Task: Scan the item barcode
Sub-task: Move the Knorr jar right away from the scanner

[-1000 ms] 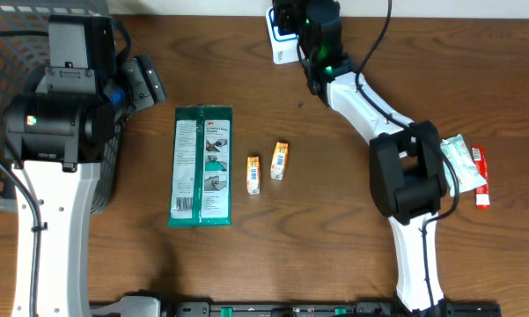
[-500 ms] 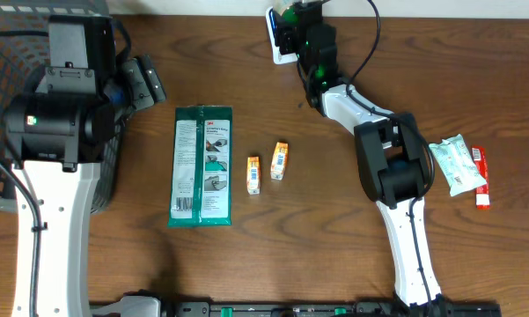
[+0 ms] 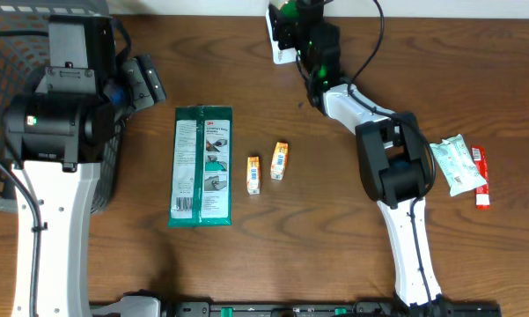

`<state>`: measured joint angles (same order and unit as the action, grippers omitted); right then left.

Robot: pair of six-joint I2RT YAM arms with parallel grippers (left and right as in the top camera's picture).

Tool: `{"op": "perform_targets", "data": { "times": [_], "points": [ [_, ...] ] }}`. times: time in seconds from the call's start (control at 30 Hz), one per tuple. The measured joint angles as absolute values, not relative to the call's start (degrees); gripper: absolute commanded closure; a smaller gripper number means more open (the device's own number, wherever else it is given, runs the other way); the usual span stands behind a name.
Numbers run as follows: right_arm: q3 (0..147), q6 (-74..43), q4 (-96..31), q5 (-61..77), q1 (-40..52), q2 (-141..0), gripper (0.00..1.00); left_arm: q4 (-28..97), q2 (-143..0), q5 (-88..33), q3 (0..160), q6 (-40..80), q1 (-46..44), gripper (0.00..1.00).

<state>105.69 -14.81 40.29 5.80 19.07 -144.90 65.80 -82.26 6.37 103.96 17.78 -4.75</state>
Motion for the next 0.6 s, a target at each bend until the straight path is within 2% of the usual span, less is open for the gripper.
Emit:
{"op": "perform_targets", "data": {
  "times": [0.17,0.27,0.4,0.6],
  "points": [
    [105.7,-22.1,38.7,14.0,16.6,-143.4,0.99,65.8,-82.3,6.4,104.0,17.8,-4.8,0.14],
    [105.6,-26.7,32.6,21.4,14.0,-140.2,0.99,65.8,-82.3,6.4,104.0,17.8,-4.8,0.14],
    [105.6,-31.5,9.2,30.4,10.3,-130.1,0.99,65.8,-82.3,6.4,104.0,17.8,-4.8,0.14],
    [105.9,-23.5,-26.4,29.4,7.2,-114.2,0.99,65.8,-82.3,6.4,103.9,17.8,-4.8,0.14]
  ]
}}
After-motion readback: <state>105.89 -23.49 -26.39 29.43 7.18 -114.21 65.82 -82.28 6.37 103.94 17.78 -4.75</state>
